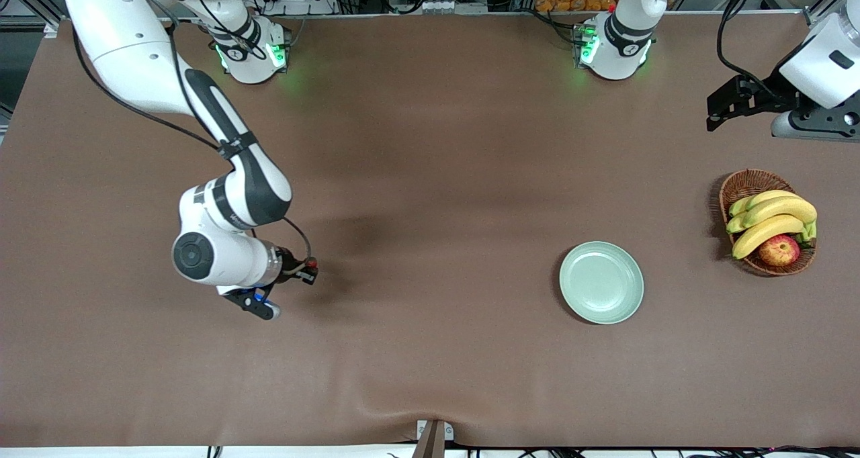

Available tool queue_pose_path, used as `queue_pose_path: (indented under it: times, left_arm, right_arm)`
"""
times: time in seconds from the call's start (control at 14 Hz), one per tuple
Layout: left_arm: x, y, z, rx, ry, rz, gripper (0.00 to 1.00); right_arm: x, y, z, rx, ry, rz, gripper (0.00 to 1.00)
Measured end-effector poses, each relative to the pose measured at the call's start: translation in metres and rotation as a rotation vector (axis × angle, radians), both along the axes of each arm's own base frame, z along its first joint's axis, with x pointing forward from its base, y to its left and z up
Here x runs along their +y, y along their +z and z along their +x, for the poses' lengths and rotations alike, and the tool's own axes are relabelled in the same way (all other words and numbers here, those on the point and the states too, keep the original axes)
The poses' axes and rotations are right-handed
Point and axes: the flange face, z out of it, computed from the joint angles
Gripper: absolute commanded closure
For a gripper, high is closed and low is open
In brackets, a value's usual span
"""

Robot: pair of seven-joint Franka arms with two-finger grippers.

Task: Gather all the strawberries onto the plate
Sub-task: 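Carry the strawberry to the table middle and open the right gripper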

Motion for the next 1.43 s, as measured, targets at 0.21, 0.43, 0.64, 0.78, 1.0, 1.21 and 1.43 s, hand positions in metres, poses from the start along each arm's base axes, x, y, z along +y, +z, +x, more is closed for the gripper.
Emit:
queue_pose_path:
  times: [0.21, 0.43, 0.64, 0.78, 1.0, 1.21, 1.43]
  left_arm:
    - [0.000, 0.000, 0.000, 0.000, 0.000, 0.000, 0.00]
    - [0.000, 0.000, 0.000, 0.001, 0.000, 0.000, 0.00]
    - [0.000, -0.001, 0.000, 0.001, 0.000, 0.000, 0.00]
    - [0.000, -0.001, 0.000, 0.002, 0.000, 0.000, 0.00]
    - [0.000, -0.002, 0.001, 0.003, 0.000, 0.000, 0.00]
    - [0.000, -0.002, 0.001, 0.004, 0.000, 0.001, 0.00]
    - [0.000, -0.002, 0.001, 0.004, 0.000, 0.001, 0.00]
  right_arm:
    - [0.061, 0.008, -0.016, -0.018, -0.082, -0.002, 1.00]
    - [0.115, 0.009, -0.039, -0.023, -0.139, -0.004, 1.00]
    - [0.154, 0.000, -0.059, -0.020, -0.191, -0.003, 1.00]
    - [0.179, -0.012, -0.073, -0.018, -0.216, 0.001, 1.00]
    - [0.204, -0.035, -0.091, -0.003, -0.243, -0.005, 1.00]
    - [0.207, -0.049, -0.098, 0.015, -0.246, -0.019, 0.77]
    - [0.205, -0.062, -0.099, 0.029, -0.248, -0.030, 0.33]
